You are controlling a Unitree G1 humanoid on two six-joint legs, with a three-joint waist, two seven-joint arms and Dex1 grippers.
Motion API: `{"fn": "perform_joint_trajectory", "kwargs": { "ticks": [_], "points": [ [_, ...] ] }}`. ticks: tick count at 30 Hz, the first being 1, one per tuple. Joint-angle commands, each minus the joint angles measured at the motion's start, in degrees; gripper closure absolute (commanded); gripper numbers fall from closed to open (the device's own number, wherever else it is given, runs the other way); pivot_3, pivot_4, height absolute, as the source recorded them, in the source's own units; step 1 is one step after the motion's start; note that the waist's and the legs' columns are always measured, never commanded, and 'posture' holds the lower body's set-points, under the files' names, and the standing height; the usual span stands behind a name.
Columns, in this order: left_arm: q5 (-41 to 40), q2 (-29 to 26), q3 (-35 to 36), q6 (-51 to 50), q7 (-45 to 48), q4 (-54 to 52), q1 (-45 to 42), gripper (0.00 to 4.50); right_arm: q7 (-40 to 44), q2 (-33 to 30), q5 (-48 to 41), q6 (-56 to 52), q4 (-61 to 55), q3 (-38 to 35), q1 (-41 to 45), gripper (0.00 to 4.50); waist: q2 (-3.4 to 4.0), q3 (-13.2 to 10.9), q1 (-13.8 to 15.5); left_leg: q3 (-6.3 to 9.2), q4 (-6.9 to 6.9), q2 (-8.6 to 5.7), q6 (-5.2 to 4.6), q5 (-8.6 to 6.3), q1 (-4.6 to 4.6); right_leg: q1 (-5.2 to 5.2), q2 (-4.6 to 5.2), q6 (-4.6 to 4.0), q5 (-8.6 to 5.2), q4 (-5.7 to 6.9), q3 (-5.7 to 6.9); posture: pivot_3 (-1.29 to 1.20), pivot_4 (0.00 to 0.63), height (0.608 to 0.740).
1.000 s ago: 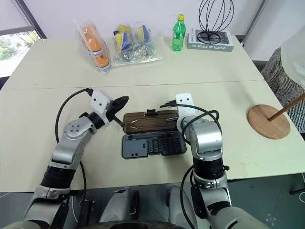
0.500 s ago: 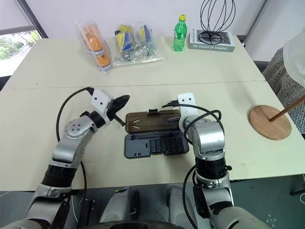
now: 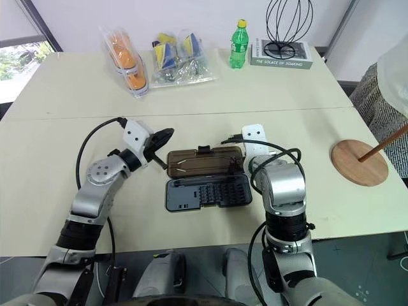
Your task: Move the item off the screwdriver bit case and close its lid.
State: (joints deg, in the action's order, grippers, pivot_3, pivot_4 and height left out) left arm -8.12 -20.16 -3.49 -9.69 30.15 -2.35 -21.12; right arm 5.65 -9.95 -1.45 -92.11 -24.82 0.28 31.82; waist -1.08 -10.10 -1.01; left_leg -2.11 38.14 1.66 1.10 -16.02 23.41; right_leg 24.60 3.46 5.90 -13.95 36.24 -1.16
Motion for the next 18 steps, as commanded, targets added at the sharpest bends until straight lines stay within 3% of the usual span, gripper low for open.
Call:
{"fn": "perform_joint_trajectory", "kwargs": {
  "ticks": [1, 8, 14, 18],
  "points": [
    [-1.5, -1.4, 2.0, -0.6, 1.0, -2.9, 0.0, 4.50, 4.4, -4.5, -3.5, 0.5, -6.6, -0.8, 0.2, 0.05, 0.00, 0.0, 0.0, 0.00, 0.00, 0.00, 0.00, 0.00, 0.00, 0.00, 0.00, 0.00, 0.00, 0.00, 0.00, 0.00, 0.150, 0.740],
    [-10.1, -6.1, 6.1, -9.1, 6.6, -9.5, 4.6, 4.50, 13.7, -15.6, -9.4, 9.4, -9.7, -0.6, 2.9, 0.05, 0.00, 0.0, -0.1, 0.22, 0.00, 0.04, -0.01, 0.00, -0.01, 0.00, -0.03, 0.00, 0.00, 0.00, 0.01, 0.00, 0.150, 0.740],
    [-23.7, -10.1, 6.0, -22.5, 14.6, -18.9, 7.1, 4.50, 21.9, -26.6, -7.8, 27.8, 2.5, 5.9, 7.1, 0.05, -0.01, 0.0, 0.0, 0.21, 0.01, 0.03, -0.01, 0.00, -0.01, -0.05, -0.02, 0.00, -0.01, -0.06, 0.01, 0.00, 0.150, 0.740],
    [-27.6, -12.7, 5.3, -25.9, 18.1, -21.7, 9.0, 4.50, 25.0, -28.2, -6.0, 37.1, 9.2, 10.3, 9.1, 0.05, -0.01, 0.0, -0.1, 0.12, 0.00, 0.03, -0.01, 0.00, -0.02, -0.04, -0.05, -0.01, -0.01, -0.06, 0.00, 0.00, 0.150, 0.740]
  ]
}}
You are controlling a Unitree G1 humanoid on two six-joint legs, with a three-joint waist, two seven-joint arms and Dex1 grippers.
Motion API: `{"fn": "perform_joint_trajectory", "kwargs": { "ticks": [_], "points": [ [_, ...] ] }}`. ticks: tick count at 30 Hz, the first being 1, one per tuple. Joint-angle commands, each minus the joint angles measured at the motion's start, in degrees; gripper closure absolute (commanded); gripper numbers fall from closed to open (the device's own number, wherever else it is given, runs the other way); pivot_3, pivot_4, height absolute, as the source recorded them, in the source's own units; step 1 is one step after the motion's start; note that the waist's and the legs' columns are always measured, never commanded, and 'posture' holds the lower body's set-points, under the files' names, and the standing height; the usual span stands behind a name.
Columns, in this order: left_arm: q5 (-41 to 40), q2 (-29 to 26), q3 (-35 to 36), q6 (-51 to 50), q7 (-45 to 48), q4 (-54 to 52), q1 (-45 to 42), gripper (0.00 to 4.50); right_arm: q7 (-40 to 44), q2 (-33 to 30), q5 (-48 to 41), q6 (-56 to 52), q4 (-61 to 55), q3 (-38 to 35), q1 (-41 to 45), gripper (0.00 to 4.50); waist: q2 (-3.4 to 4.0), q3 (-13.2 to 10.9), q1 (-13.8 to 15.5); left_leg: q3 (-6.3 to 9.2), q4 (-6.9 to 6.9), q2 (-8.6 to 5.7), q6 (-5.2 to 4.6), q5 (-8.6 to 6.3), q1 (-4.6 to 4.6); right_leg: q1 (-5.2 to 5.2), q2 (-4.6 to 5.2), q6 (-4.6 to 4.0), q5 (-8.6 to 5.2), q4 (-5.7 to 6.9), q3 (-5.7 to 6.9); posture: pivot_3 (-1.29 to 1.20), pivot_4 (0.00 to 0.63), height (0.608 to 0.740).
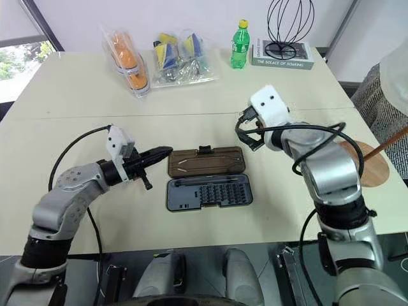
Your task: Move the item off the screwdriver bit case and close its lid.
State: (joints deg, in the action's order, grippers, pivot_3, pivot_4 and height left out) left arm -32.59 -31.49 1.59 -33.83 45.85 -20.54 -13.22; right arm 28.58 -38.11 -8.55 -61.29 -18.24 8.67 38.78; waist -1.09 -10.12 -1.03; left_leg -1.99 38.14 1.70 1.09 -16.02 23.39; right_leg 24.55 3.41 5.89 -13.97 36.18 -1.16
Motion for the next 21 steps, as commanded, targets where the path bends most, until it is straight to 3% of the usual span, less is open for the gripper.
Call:
{"fn": "perform_joint_trajectory", "kwargs": {
  "ticks": [1, 8, 21],
  "points": [
    [-3.7, -2.0, -0.4, -2.3, 3.3, -4.4, 2.0, 4.50, 2.7, 0.3, 1.4, 8.1, 4.3, 2.6, 2.7, 0.05, 0.00, 0.0, -0.2, -0.01, 0.00, 0.01, 0.00, 0.00, 0.00, 0.01, -0.02, 0.00, 0.00, 0.01, 0.00, 0.00, 0.150, 0.740],
    [-3.2, -4.9, -4.4, -2.1, 7.9, -5.1, 6.2, 4.50, 6.8, 2.8, 3.3, 16.8, 16.3, 6.0, 7.1, 0.05, 0.01, 0.0, 0.2, -0.09, 0.01, 0.05, 0.00, 0.00, -0.02, 0.02, -0.06, -0.01, 0.00, 0.01, -0.07, 0.00, 0.150, 0.740],
    [4.3, -3.3, -9.4, 4.3, 8.5, 3.0, 6.8, 4.50, 17.7, 2.0, 7.0, 25.2, 28.0, 9.7, 10.4, 0.05, 0.02, 0.0, 0.2, -0.18, 0.02, 0.04, 0.00, 0.00, -0.02, 0.02, -0.04, -0.01, 0.00, 0.01, -0.06, 0.00, 0.150, 0.740]
  ]
}}
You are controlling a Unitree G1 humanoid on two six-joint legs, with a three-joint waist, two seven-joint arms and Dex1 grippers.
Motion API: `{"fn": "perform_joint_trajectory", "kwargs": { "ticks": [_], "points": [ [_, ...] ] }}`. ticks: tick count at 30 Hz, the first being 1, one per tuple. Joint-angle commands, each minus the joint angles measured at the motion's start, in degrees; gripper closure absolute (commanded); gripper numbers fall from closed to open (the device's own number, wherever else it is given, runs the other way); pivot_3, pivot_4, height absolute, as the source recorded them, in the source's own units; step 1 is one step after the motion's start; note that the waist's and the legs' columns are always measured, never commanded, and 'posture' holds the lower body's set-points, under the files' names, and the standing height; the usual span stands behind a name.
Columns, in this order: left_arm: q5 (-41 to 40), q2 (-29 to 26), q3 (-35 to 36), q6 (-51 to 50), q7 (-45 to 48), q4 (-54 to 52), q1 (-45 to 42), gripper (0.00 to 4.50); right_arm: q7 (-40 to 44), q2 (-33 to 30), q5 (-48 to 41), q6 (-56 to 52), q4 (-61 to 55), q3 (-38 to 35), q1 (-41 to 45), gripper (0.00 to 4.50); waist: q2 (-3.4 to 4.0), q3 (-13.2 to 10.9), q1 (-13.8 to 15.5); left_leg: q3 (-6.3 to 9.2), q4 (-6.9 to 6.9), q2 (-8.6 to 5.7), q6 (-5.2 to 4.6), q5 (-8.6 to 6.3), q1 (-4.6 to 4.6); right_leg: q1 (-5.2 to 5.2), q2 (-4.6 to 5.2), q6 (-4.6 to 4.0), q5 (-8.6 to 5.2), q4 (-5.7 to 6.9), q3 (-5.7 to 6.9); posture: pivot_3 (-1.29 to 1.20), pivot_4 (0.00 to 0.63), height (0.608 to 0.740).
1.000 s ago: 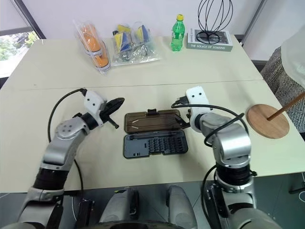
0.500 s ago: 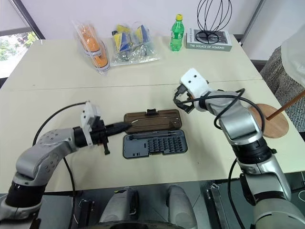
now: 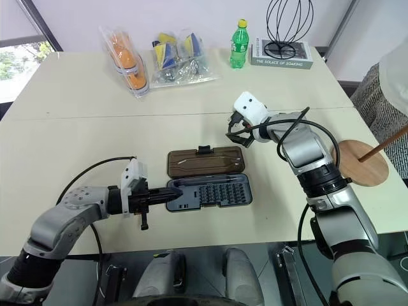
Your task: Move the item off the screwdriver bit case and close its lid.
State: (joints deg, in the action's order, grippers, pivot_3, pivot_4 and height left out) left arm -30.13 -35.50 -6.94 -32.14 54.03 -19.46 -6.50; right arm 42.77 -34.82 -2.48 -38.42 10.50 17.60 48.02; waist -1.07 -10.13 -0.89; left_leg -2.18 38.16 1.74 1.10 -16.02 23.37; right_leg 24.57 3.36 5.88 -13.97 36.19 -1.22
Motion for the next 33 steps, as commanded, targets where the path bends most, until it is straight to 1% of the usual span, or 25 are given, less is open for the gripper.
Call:
{"fn": "perform_joint_trajectory", "kwargs": {
  "ticks": [1, 9, 24, 31, 33],
  "points": [
    [2.7, 1.2, -1.1, 3.5, 0.0, 3.0, 0.0, 4.50, 5.3, -2.0, 1.2, 3.1, -1.2, 1.4, 0.6, 0.05, 0.00, 0.0, 0.0, -0.01, 0.00, 0.00, 0.00, 0.00, 0.00, 0.00, 0.00, 0.00, 0.00, 0.00, 0.00, 0.00, 0.150, 0.740],
    [6.0, 1.7, -2.5, 7.2, 1.2, 6.3, 1.2, 4.50, 11.7, -3.6, 2.5, 4.6, -1.3, 2.6, -0.3, 0.05, 0.01, 0.0, 0.1, -0.02, 0.01, 0.00, 0.00, 0.00, -0.02, -0.01, 0.02, 0.00, 0.00, 0.02, 0.00, 0.00, 0.150, 0.740],
    [7.3, 1.6, -2.4, 8.7, 0.3, 6.4, 1.4, 4.50, 11.6, -0.2, 5.9, 10.3, 8.8, 2.2, 0.8, 0.05, 0.02, 0.0, 0.1, -0.04, 0.03, 0.00, 0.00, 0.00, -0.05, -0.03, 0.02, 0.00, 0.01, 0.04, -0.01, 0.00, 0.150, 0.740],
    [7.3, 1.0, -1.6, 8.6, -0.1, 6.1, 1.6, 4.50, 12.5, 1.1, 5.9, 11.3, 11.1, 1.7, 1.0, 0.05, 0.04, 0.0, 0.0, -0.04, 0.03, 0.00, 0.01, 0.00, -0.08, -0.04, 0.02, -0.01, 0.01, 0.06, -0.02, 0.00, 0.150, 0.740],
    [7.4, 1.0, -1.4, 8.7, -0.3, 6.2, 1.8, 4.50, 12.5, 1.3, 6.2, 11.7, 11.5, 1.8, 1.1, 0.55, 0.04, 0.0, 0.0, -0.04, 0.03, 0.01, 0.01, 0.00, -0.09, -0.04, 0.01, -0.01, 0.01, 0.07, -0.02, 0.00, 0.150, 0.740]
  ]
}}
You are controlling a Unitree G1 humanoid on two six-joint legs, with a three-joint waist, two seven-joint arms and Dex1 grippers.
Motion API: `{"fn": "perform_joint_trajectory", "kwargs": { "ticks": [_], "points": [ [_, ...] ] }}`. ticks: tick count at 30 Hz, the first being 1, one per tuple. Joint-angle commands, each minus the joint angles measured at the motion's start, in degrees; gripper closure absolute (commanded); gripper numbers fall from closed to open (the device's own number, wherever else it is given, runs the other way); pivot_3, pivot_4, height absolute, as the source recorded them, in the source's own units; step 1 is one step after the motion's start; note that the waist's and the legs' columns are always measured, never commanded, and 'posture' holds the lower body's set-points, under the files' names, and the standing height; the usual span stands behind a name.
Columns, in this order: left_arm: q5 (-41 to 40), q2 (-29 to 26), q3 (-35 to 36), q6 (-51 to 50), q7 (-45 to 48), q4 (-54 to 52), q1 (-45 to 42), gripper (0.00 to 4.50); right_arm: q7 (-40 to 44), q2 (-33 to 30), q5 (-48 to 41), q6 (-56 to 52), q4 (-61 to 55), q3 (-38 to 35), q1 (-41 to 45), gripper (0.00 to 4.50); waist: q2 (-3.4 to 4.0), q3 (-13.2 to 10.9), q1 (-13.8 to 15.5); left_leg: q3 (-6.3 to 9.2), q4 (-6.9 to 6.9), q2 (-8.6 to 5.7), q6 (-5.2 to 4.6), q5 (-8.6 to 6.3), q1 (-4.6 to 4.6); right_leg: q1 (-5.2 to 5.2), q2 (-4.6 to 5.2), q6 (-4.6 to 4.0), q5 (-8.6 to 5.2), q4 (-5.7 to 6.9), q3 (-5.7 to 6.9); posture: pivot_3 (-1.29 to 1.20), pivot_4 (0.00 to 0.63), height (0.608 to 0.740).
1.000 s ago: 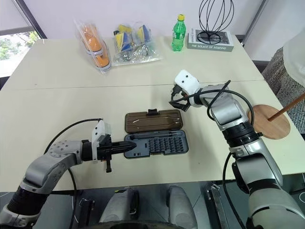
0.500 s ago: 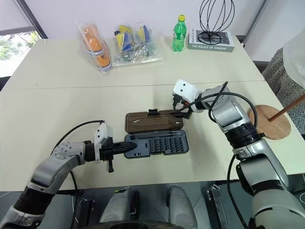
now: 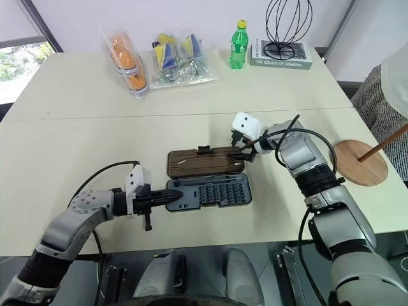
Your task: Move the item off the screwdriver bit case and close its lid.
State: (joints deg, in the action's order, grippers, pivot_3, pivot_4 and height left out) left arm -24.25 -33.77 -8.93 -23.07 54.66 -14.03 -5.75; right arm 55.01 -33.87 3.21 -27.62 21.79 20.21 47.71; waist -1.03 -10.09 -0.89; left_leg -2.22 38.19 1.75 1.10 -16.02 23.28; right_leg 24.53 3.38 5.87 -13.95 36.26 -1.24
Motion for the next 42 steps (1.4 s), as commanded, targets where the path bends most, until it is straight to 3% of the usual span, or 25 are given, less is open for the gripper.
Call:
{"fn": "perform_joint_trajectory", "kwargs": {
  "ticks": [1, 8, 9, 17, 24, 31, 42],
  "points": [
    [1.5, -0.8, 0.6, -0.3, -1.0, 0.8, 1.1, 4.50, 0.6, 0.5, 0.5, 0.9, 0.3, -0.8, 1.4, 0.86, 0.00, 0.0, 0.0, 0.00, 0.00, 0.00, 0.00, 0.00, 0.00, 0.00, 0.00, 0.00, 0.00, 0.00, 0.00, 0.00, 0.150, 0.740],
    [2.1, -1.0, 0.8, 0.5, -0.9, 1.3, 1.0, 4.50, 2.4, 0.7, 1.3, 1.5, 0.3, -0.2, 0.6, 4.39, -0.02, 0.1, -0.2, -0.01, 0.00, 0.00, 0.00, 0.00, -0.01, -0.01, 0.00, -0.01, 0.01, 0.01, 0.00, 0.00, 0.150, 0.740],
    [2.2, -1.1, 0.9, 0.7, -0.9, 1.5, 1.0, 4.50, 2.7, 0.7, 1.5, 1.7, 0.2, 0.0, 0.4, 4.48, -0.08, 0.1, -0.3, -0.02, 0.00, 0.02, 0.00, 0.00, -0.10, -0.08, -0.02, -0.02, 0.02, 0.01, 0.00, 0.00, 0.150, 0.740],
    [2.8, -1.1, 1.5, 2.9, -0.5, 3.8, 1.0, 4.50, 3.0, 0.0, 3.7, 6.8, -1.5, 0.3, -1.1, 4.48, -0.10, 0.1, -0.4, -0.05, -0.13, 0.12, -0.01, -0.01, -0.86, -0.74, -0.14, -0.20, 0.00, 0.01, -0.05, 0.00, 0.150, 0.740],
    [2.7, -0.2, 1.8, 3.3, -2.1, 4.0, 0.6, 4.50, -5.8, -2.0, 7.9, 20.7, -8.9, -3.1, -4.3, 4.48, -0.10, 0.1, -0.4, -0.07, -0.12, 0.13, -0.01, -0.01, -0.86, -0.73, -0.14, -0.18, 0.01, 0.01, -0.08, 0.00, 0.150, 0.740],
    [2.4, 1.6, 2.7, 2.6, -4.8, 4.4, -1.3, 4.50, -12.8, -3.8, 12.1, 27.2, -21.5, -5.3, -14.6, 4.48, -0.10, 0.1, -0.1, -0.07, -0.11, 0.13, 0.00, -0.01, -0.87, -0.75, -0.14, -0.20, 0.00, 0.00, -0.10, 0.00, 0.150, 0.740],
    [2.3, 2.5, 3.3, 1.5, -5.9, 5.2, -4.6, 4.50, -22.4, -2.5, 18.6, 25.0, -41.5, -10.7, -32.0, 4.48, -0.11, 0.1, -0.1, -0.08, -0.10, 0.12, -0.01, -0.01, -0.86, -0.75, -0.15, -0.33, -0.07, -0.01, -0.12, 0.00, 0.150, 0.740]
  ]
}}
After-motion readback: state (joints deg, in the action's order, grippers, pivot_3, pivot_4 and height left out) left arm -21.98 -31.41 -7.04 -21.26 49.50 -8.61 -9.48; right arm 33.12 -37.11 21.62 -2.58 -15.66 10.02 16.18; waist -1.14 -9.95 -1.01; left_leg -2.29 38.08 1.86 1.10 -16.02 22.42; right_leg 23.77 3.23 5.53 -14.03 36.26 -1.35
